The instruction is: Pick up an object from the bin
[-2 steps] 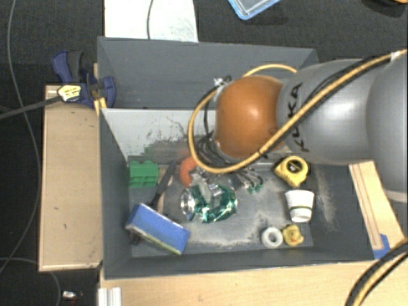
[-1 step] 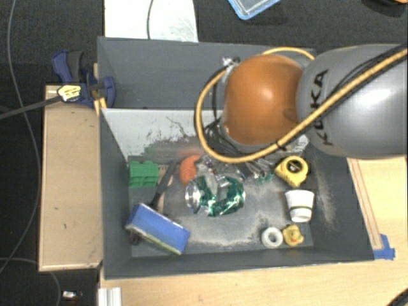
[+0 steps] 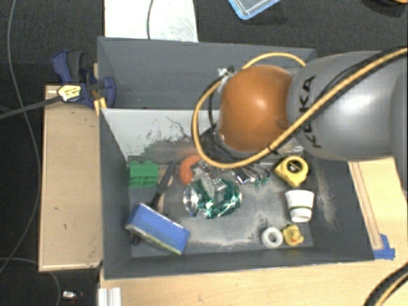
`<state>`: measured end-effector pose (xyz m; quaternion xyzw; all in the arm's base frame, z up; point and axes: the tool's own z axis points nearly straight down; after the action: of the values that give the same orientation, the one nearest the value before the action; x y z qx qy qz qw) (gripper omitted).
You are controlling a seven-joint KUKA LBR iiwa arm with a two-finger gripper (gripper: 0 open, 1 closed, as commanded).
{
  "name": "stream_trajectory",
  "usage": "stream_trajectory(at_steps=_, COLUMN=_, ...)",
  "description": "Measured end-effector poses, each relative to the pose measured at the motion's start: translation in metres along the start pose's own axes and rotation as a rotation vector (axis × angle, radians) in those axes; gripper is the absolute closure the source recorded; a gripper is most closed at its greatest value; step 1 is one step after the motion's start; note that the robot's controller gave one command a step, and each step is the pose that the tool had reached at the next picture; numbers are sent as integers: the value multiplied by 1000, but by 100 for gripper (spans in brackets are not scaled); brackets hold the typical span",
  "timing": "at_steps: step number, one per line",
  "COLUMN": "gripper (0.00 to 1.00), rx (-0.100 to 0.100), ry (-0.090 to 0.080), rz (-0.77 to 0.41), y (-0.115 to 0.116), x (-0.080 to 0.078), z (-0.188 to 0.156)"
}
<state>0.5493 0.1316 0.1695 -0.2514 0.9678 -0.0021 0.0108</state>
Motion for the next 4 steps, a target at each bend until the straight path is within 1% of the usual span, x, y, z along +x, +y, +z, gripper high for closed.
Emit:
stream_trajectory(at_steps=1, gripper=100, rx=0, ry=-1, rz=78, y=15, x=37, z=58)
stream_trajectory(at_steps=2, gripper=100, rx=-2, ry=3, rz=55, y=10, x=30, z=-7)
stream_trajectory(at_steps=3, gripper=100, rx=-1, ry=-1, rz=-21, y=5, x=41, z=40)
stream_trajectory(at_steps=4, gripper=100, rx=2, ry=-14, rz=-2, y=17, x=26, z=90)
